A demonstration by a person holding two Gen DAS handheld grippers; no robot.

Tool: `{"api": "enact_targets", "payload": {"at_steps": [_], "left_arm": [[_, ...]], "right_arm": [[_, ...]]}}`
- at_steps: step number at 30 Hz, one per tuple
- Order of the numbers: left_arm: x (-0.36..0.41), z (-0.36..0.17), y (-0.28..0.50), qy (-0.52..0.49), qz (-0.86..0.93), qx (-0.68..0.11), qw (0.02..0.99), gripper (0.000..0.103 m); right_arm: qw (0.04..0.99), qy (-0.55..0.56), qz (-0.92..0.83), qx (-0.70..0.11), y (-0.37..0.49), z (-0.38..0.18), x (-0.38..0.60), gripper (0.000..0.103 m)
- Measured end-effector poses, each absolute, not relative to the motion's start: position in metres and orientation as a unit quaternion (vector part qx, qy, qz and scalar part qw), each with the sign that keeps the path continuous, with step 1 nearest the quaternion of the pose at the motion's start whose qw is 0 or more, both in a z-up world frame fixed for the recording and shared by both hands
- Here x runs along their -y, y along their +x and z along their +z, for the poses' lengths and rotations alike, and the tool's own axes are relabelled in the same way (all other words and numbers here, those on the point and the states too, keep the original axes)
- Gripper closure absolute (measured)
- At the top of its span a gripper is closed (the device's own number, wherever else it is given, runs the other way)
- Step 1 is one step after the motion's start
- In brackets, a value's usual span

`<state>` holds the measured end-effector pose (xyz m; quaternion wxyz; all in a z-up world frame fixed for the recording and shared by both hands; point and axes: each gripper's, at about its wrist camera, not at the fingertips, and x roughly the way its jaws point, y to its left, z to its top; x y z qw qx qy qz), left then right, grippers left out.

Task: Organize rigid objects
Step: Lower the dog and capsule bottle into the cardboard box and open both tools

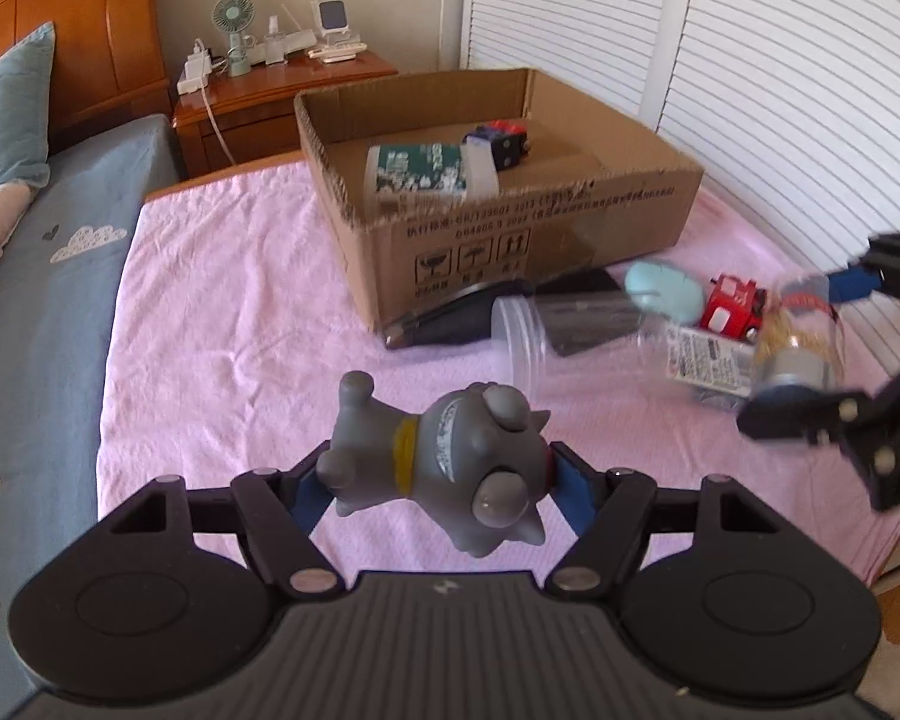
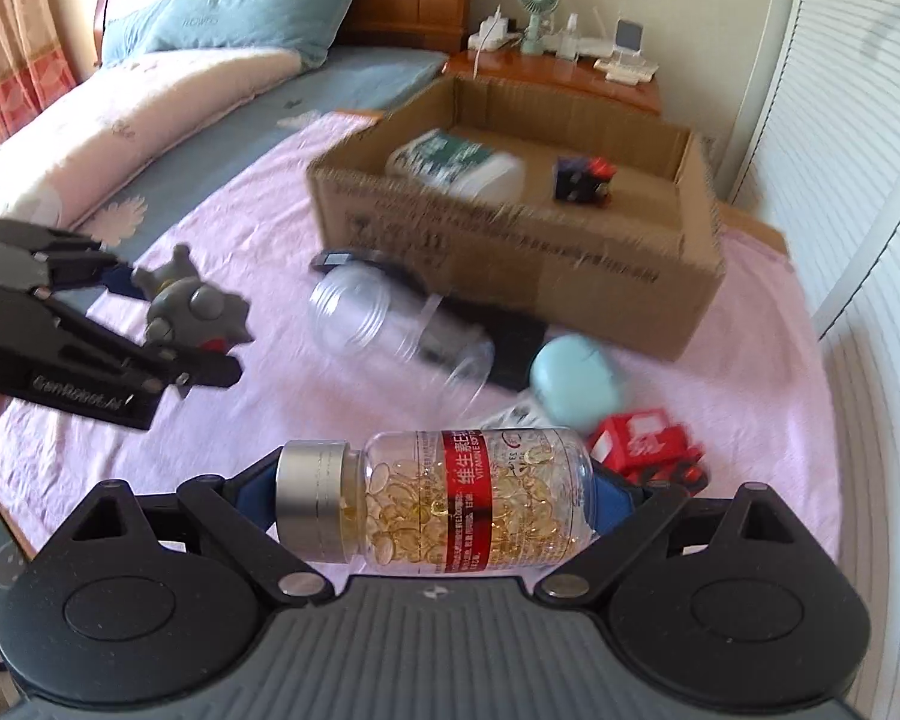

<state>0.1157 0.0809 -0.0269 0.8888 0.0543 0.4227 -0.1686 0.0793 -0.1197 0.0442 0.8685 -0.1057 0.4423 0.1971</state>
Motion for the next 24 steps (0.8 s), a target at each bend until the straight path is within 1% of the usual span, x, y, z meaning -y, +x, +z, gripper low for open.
{"api": "enact_targets", "payload": {"at_steps": [5, 9, 16, 17, 18, 24], "left_arm": [[-0.075, -0.011, 0.132, 0.051, -0.177, -0.413, 0.892, 0.031], [-0.071, -0.001, 0.147, 0.048, -0.175, -0.405, 0.896, 0.031], [-0.07, 0.014, 0.171, 0.039, -0.16, -0.392, 0.905, 0.031], [-0.07, 0.015, 0.174, 0.039, -0.158, -0.39, 0.906, 0.031], [-0.069, 0.017, 0.178, 0.037, -0.155, -0.389, 0.907, 0.031], [-0.067, 0.024, 0.2, 0.032, -0.153, -0.386, 0.909, 0.031]], "right_arm": [[0.892, -0.109, 0.181, -0.399, 0.116, 0.075, 0.128, 0.005], [0.904, -0.101, 0.167, -0.38, 0.158, 0.087, 0.131, 0.005], [0.895, -0.077, 0.151, -0.413, 0.227, 0.065, 0.133, 0.005], [0.895, -0.075, 0.15, -0.414, 0.232, 0.061, 0.132, 0.003], [0.896, -0.074, 0.149, -0.412, 0.234, 0.058, 0.132, 0.0], [0.902, -0.042, 0.152, -0.402, 0.224, 0.062, 0.14, 0.0]]}}
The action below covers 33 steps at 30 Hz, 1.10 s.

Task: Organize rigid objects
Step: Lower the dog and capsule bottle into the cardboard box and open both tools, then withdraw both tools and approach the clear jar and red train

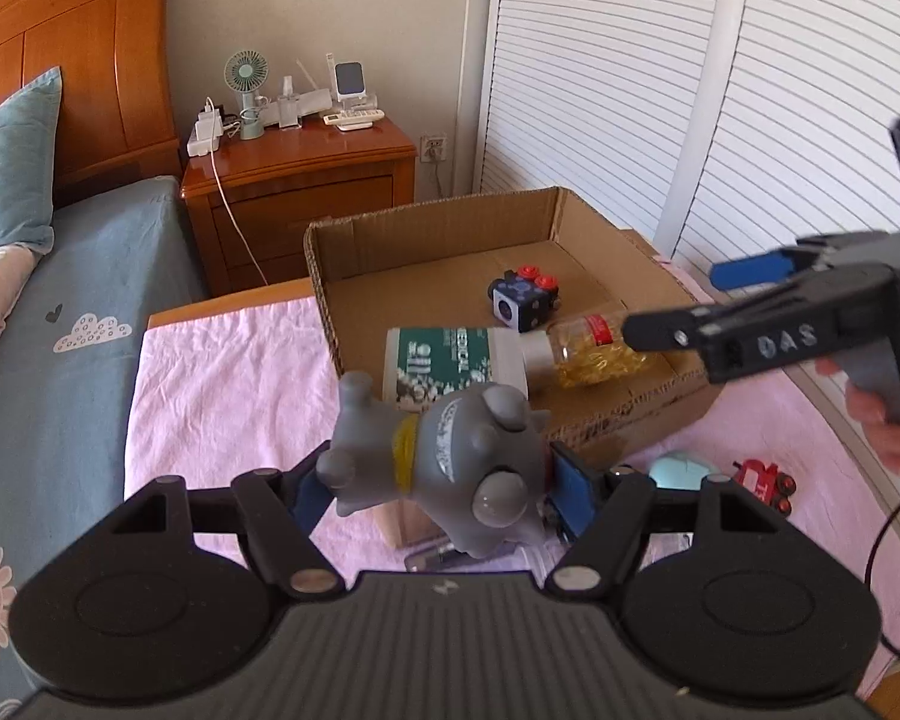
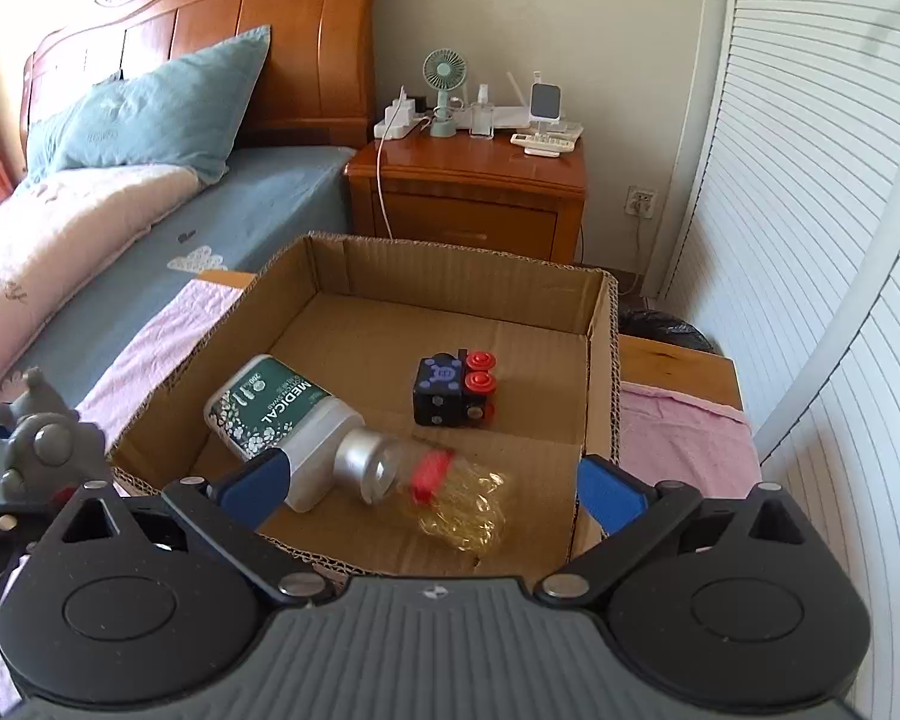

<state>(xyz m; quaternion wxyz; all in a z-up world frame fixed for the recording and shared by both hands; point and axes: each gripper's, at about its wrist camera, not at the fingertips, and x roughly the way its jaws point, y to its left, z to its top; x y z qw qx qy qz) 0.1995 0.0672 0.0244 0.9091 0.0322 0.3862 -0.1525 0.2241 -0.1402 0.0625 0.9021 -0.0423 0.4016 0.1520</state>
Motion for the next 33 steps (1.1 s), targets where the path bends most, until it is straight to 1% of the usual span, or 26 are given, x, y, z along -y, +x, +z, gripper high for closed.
{"api": "enact_targets", "payload": {"at_steps": [2, 6, 11, 19, 22, 24, 25, 28, 30, 33], "left_arm": [[-0.065, 0.028, 0.208, 0.033, -0.154, -0.386, 0.909, 0.031], [-0.059, 0.036, 0.229, 0.031, -0.156, -0.387, 0.908, 0.031], [-0.048, 0.042, 0.272, 0.023, -0.153, -0.401, 0.903, 0.031], [-0.025, 0.01, 0.344, 0.024, -0.114, -0.442, 0.89, 0.03], [-0.023, 0.003, 0.354, 0.02, -0.1, -0.448, 0.888, 0.026], [-0.024, 0.005, 0.353, 0.015, -0.094, -0.44, 0.893, 0.018], [-0.025, 0.008, 0.349, 0.015, -0.097, -0.434, 0.896, 0.015], [-0.026, 0.02, 0.336, 0.018, -0.102, -0.423, 0.9, 0.013], [-0.028, 0.028, 0.324, 0.02, -0.104, -0.415, 0.903, 0.008], [-0.03, 0.04, 0.305, 0.028, -0.111, -0.406, 0.907, 0.007]], "right_arm": [[0.902, -0.034, 0.145, -0.405, 0.216, 0.064, 0.143, 0.0], [0.902, -0.055, 0.122, -0.411, 0.19, 0.067, 0.142, 0.0], [0.905, -0.053, 0.111, -0.407, 0.158, 0.064, 0.146, 0.0], [0.908, -0.016, 0.083, -0.41, 0.135, 0.057, 0.172, 0.0], [0.908, -0.018, 0.074, -0.412, 0.13, 0.053, 0.179, 0.0], [0.907, -0.02, 0.068, -0.415, 0.128, 0.051, 0.182, 0.0], [0.907, -0.019, 0.066, -0.416, 0.128, 0.05, 0.184, 0.0], [0.907, -0.012, 0.066, -0.415, 0.123, 0.049, 0.186, 0.0], [0.907, -0.004, 0.069, -0.416, 0.12, 0.05, 0.187, 0.0], [0.906, -0.001, 0.067, -0.418, 0.112, 0.05, 0.185, 0.0]]}}
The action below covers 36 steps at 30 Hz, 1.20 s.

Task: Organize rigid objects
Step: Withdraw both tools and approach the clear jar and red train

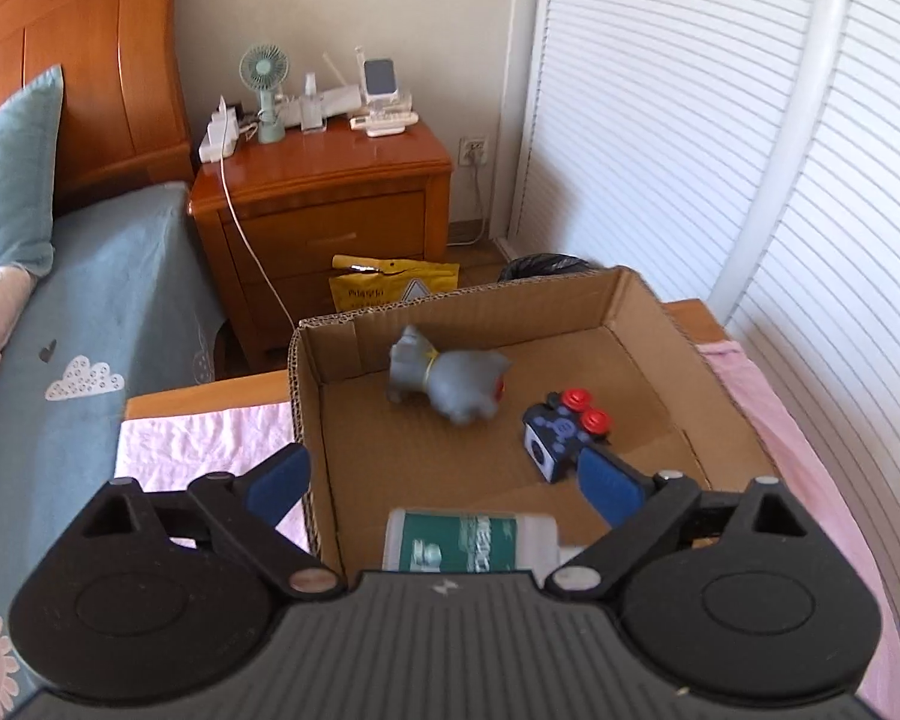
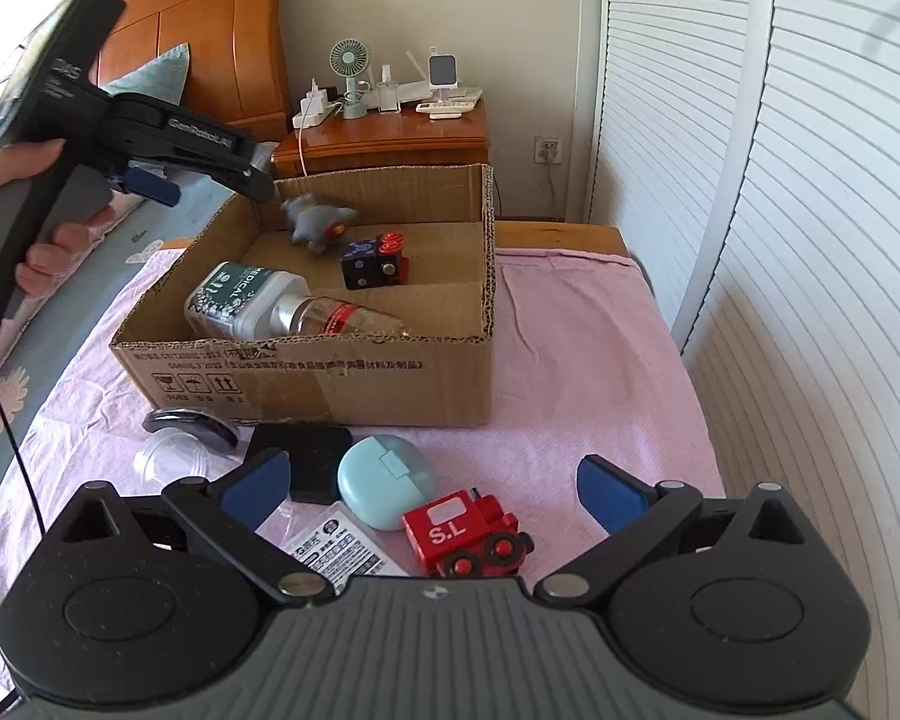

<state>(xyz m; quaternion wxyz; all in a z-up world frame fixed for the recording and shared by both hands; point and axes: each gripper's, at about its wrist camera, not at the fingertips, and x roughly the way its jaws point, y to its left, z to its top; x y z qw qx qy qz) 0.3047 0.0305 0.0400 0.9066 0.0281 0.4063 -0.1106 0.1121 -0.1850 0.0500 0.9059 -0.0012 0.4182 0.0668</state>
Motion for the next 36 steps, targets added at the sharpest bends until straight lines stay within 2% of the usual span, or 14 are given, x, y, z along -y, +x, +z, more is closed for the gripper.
{"api": "enact_targets", "payload": {"at_steps": [13, 23, 31, 36], "left_arm": [[-0.032, 0.058, 0.201, 0.061, -0.111, -0.396, 0.91, 0.005], [-0.017, 0.011, 0.129, 0.045, -0.094, -0.356, 0.929, 0.001], [0.006, -0.023, 0.117, 0.04, -0.088, -0.337, 0.937, 0.001], [0.007, -0.039, 0.125, 0.019, -0.1, -0.358, 0.928, 0.001]], "right_arm": [[0.907, -0.004, 0.04, -0.42, 0.077, 0.051, 0.196, 0.0], [0.905, 0.008, 0.042, -0.422, 0.059, 0.038, 0.213, 0.0], [0.902, 0.029, 0.047, -0.428, 0.06, 0.018, 0.218, 0.0], [0.902, 0.027, 0.045, -0.429, 0.066, 0.015, 0.217, 0.0]]}}
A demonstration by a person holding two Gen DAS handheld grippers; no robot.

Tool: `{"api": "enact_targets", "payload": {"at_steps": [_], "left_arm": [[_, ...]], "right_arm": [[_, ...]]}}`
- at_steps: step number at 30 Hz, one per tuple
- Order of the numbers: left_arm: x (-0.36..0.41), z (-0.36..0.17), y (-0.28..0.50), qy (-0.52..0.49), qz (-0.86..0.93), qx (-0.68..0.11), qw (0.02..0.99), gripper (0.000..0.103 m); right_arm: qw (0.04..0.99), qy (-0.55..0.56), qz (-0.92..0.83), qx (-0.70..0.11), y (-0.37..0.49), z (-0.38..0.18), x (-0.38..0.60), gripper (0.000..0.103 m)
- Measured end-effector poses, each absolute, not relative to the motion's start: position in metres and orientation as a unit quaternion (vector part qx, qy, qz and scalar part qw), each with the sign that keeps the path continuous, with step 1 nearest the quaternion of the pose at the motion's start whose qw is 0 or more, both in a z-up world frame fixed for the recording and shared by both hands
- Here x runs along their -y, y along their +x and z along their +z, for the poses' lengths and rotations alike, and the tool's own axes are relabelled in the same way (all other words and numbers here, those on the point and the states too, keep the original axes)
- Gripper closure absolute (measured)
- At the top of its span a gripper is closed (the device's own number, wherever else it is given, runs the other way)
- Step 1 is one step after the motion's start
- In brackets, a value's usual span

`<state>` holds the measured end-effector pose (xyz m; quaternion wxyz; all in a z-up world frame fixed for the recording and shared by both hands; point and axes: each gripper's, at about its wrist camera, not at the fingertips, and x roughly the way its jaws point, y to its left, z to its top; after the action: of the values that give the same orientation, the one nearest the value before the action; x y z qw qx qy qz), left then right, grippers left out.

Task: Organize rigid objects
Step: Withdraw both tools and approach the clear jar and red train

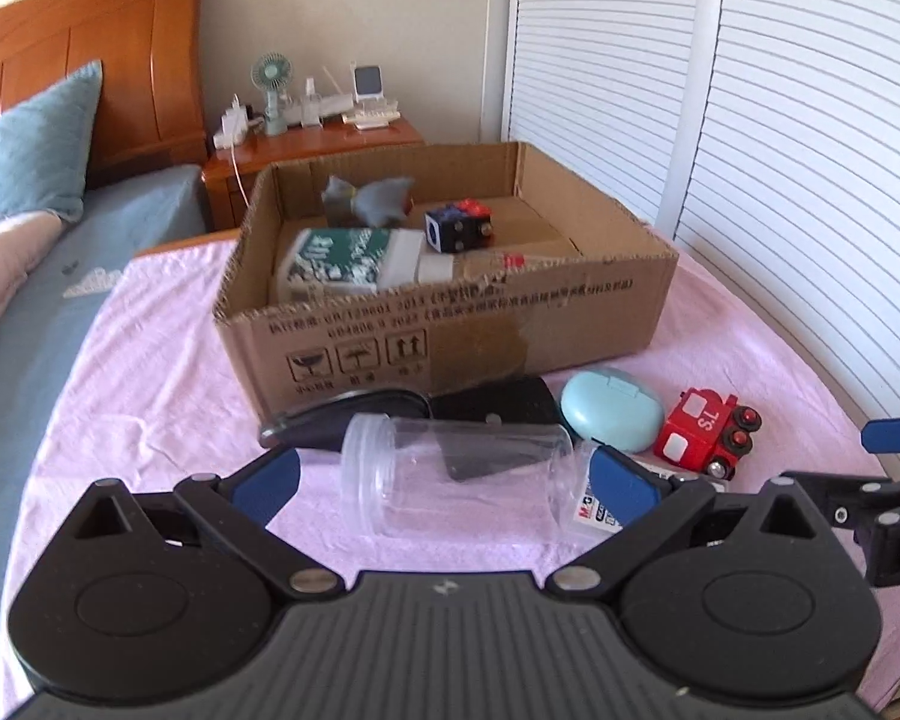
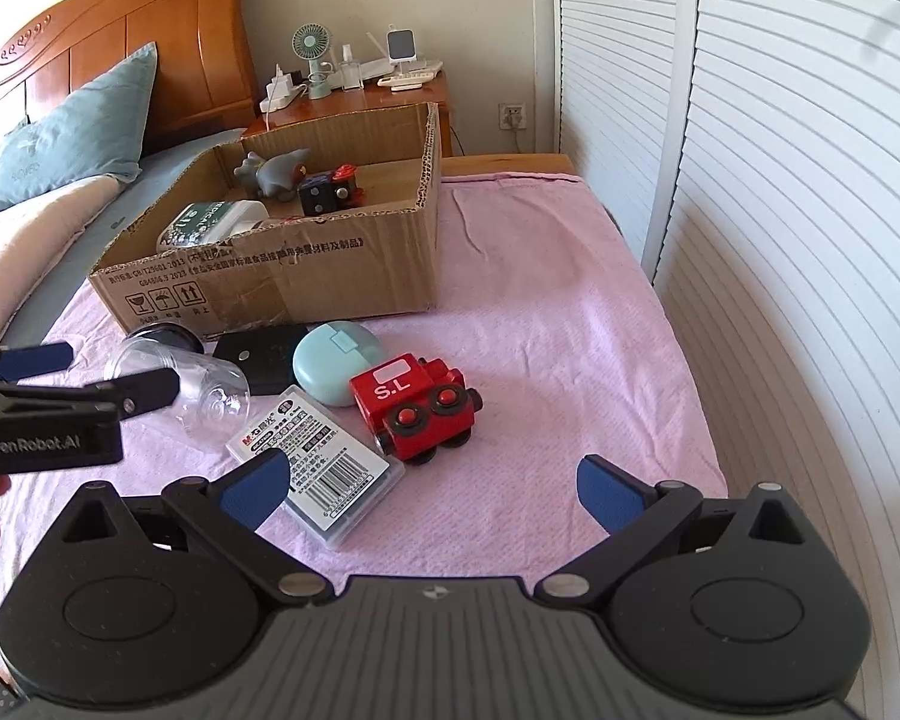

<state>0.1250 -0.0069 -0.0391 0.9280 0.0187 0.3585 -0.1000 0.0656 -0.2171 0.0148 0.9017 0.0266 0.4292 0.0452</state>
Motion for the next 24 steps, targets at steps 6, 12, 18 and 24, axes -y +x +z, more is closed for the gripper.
{"api": "enact_targets", "payload": {"at_steps": [6, 12, 18, 24], "left_arm": [[0.009, -0.05, 0.134, 0.019, -0.104, -0.365, 0.925, 0.001], [0.005, -0.057, 0.14, 0.005, -0.109, -0.377, 0.92, 0.001], [0.004, -0.06, 0.142, 0.003, -0.107, -0.381, 0.918, 0.001], [0.003, -0.062, 0.143, 0.003, -0.106, -0.382, 0.918, 0.001]], "right_arm": [[0.895, 0.03, 0.045, -0.442, 0.076, 0.006, 0.218, 0.0], [0.892, 0.02, 0.029, -0.451, 0.091, -0.001, 0.219, 0.0], [0.89, -0.004, 0.017, -0.456, 0.116, -0.013, 0.213, 0.0], [0.884, -0.024, 0.018, -0.467, 0.133, -0.027, 0.207, 0.0]]}}
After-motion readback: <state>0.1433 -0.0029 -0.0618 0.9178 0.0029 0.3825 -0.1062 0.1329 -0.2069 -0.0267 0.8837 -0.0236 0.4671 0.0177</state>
